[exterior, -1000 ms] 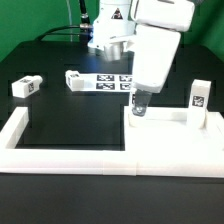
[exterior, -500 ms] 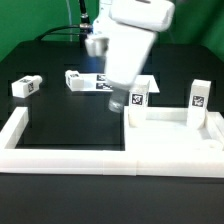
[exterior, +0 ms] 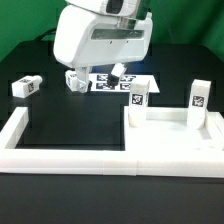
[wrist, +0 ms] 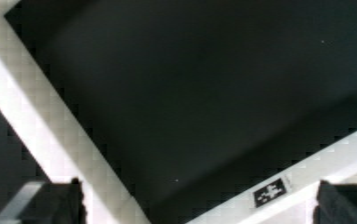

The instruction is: Assemble square table

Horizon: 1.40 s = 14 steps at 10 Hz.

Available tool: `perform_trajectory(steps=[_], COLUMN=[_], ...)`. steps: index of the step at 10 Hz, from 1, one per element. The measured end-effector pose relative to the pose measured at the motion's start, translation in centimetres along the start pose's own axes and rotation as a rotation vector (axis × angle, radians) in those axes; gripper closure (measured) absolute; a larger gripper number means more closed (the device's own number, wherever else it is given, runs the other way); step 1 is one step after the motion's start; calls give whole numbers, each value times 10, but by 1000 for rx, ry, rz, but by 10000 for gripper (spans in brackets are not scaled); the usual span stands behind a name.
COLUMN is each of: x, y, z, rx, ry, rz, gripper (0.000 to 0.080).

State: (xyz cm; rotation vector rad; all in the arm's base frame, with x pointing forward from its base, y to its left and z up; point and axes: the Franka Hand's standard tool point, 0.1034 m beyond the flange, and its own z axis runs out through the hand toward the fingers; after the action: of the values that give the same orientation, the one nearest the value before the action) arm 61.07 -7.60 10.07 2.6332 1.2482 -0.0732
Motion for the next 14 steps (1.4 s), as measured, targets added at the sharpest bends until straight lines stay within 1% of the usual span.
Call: perform_trajectory(steps=[1, 2, 3, 4, 5, 6, 8, 9, 10, 11, 12, 13, 14], x=[0, 1, -2, -21, -41, -52, -52, -51, -47, -49, -57, -76, -102], y=[0, -1, -4, -21, -34, -42, -48, -54, -55, -62, -71, -84, -100], z=[0, 0, 2, 7, 7, 6, 7, 7, 8, 10, 14, 18, 25], rx=[0, 6, 12, 41, 71, 113, 142, 176, 191, 218, 239, 268, 317], ry=[0, 4, 1, -24, -59, -118, -168, -237, -275, -338, -388, -451, -528], rz=[31, 118, 188, 238, 250, 272, 271, 267, 260, 278, 301, 293, 308], gripper=[151, 151, 151, 151, 151, 151, 151, 151, 151, 151, 151, 151, 151])
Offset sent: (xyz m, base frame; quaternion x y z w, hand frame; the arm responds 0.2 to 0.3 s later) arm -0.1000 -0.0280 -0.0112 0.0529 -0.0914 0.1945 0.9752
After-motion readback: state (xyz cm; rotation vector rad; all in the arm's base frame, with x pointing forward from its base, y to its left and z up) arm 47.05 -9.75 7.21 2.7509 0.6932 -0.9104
